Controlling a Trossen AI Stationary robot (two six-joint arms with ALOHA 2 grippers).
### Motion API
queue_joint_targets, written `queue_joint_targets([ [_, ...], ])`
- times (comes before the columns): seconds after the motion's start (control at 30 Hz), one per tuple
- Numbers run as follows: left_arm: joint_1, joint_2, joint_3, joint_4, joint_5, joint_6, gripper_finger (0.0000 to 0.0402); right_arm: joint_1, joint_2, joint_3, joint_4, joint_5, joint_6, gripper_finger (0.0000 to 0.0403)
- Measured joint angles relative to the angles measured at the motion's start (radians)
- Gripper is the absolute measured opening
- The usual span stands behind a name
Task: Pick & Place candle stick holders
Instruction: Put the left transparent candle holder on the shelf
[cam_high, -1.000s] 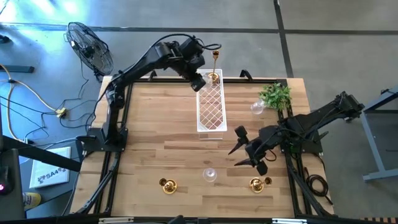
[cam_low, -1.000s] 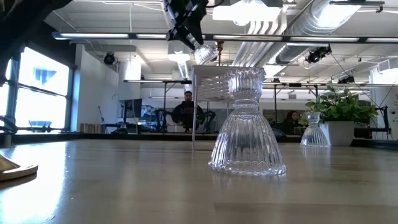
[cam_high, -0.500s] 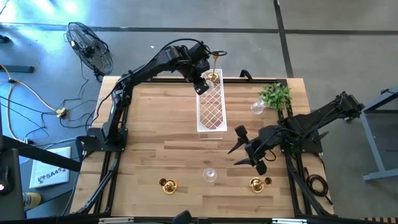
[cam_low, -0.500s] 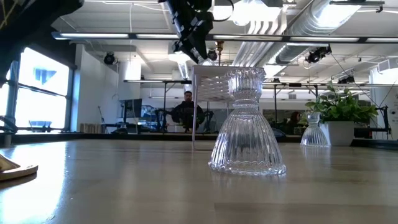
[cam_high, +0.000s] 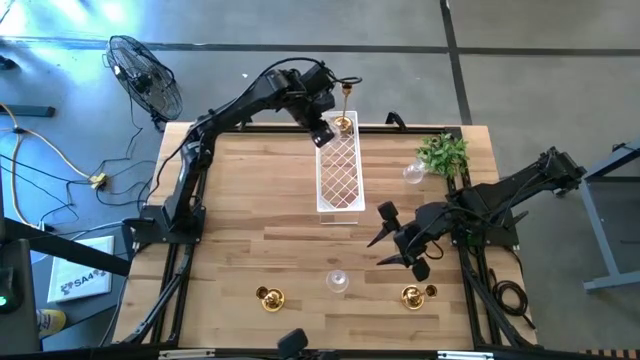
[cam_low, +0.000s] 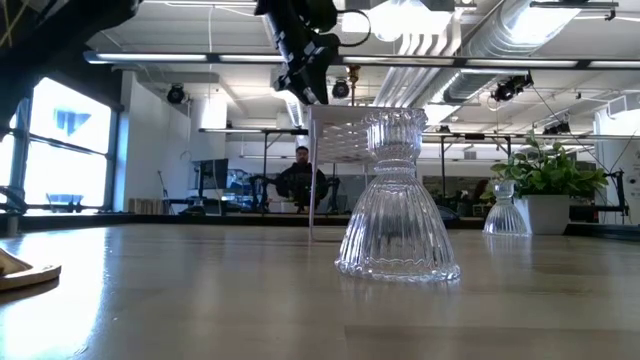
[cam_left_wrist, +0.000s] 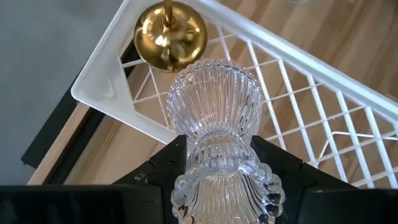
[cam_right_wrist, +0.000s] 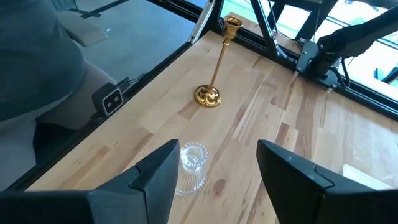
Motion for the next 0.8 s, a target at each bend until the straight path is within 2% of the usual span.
queue_joint_targets([
  [0.13,0.000,0.020,0.002,0.004,0.039,0.001,0.0153,0.001,0.000,0.000,-0.001,0.000,0.000,0.0211],
  [0.8,0.000,0.058,0.005,-0.010,0.014,0.020,0.0153,0.038,0.000,0.000,-0.016,0.002,-0.002,0.0211],
])
